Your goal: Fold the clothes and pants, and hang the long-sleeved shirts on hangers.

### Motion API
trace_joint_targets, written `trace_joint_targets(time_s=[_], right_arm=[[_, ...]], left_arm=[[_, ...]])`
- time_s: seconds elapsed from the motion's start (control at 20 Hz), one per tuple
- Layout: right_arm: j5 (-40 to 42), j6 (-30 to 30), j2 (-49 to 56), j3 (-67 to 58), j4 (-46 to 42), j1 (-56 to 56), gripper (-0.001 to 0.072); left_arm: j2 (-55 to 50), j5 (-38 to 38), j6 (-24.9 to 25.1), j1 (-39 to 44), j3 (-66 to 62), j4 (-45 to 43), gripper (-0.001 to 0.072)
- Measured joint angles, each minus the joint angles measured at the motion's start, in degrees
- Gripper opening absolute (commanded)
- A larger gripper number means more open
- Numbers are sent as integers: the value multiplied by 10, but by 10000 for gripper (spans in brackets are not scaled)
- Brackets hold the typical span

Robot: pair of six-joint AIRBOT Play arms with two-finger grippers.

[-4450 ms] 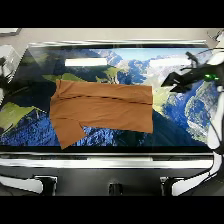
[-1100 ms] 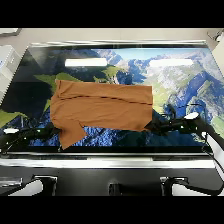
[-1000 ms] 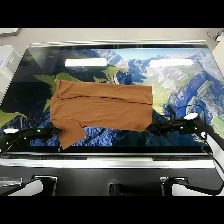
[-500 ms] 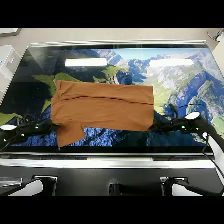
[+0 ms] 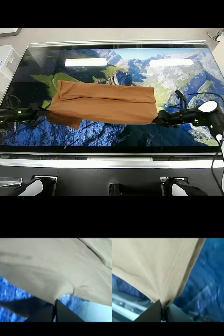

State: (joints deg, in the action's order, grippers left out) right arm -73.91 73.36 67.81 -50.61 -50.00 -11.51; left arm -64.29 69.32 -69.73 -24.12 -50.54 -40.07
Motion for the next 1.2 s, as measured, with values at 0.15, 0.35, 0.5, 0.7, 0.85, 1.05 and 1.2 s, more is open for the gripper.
trace_joint_targets(time_s=[0.15,0.35,0.5,0.7,0.85,1.05,1.2], right_arm=[[-52,25,-37,-3,-23,0,29],[-106,68,-90,-3,-43,0,29],[-105,90,-109,-3,-52,0,29],[-40,103,-88,-4,-60,0,29],[12,95,-48,-4,-57,0,29],[93,72,0,-5,-34,0,30],[138,58,38,-19,-21,8,30]], left_arm=[[64,29,-42,0,-7,-28,16],[142,66,-99,0,-10,-73,16],[156,58,-115,5,-11,-88,15],[102,-6,-104,38,-12,-95,15],[31,-57,-88,67,-28,-98,16],[-74,-95,-70,93,-96,-98,15],[-142,-103,-62,104,-160,-99,16]])
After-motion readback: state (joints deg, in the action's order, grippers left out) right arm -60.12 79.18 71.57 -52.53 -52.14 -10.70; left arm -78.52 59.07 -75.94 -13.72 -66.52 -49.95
